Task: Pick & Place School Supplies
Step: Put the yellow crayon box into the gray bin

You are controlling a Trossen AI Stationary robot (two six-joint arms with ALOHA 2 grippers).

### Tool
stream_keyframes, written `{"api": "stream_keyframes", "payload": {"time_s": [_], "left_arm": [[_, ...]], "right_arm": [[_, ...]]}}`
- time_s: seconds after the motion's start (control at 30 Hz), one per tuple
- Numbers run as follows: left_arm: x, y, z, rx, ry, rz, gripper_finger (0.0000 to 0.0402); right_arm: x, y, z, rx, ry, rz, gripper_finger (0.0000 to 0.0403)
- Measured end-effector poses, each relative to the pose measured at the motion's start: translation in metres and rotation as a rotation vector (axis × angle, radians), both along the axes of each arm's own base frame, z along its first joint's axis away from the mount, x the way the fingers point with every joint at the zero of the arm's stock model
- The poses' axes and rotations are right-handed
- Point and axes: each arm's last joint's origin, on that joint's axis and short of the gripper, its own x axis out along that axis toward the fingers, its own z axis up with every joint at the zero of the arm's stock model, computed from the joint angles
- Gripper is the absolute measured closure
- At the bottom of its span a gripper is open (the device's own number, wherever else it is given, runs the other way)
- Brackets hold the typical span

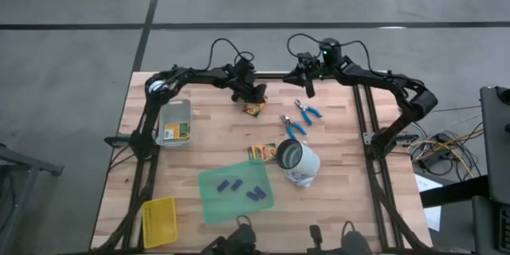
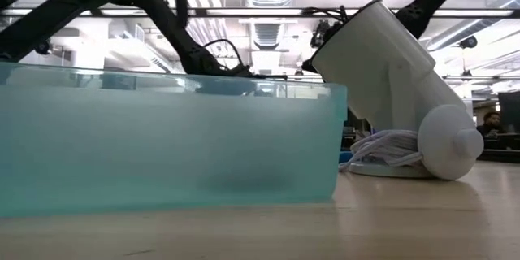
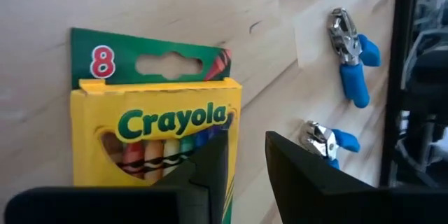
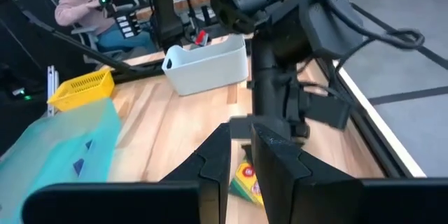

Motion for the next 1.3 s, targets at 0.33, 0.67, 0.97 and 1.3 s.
{"api": "stream_keyframes", "payload": {"time_s": [0.33, 0.67, 0.97, 1.3], "left_arm": [[0.014, -0.007, 0.012, 0.011, -0.017, 0.002, 0.0298], [0.017, -0.012, 0.035, 0.008, -0.093, -0.141, 0.0298], [-0.017, 0.001, 0.063, 0.051, 0.207, -0.028, 0.0298], [-0.031, 0.003, 0.046, 0.097, 0.325, -0.035, 0.0298]], "right_arm": [[-0.001, 0.001, -0.001, -0.024, -0.003, 0.006, 0.0346], [-0.001, 0.001, -0.001, -0.036, -0.006, 0.009, 0.0346], [-0.001, 0.001, -0.001, -0.034, -0.007, 0.011, 0.0346], [-0.001, 0.001, 0.000, -0.038, -0.009, 0.010, 0.0346]]}}
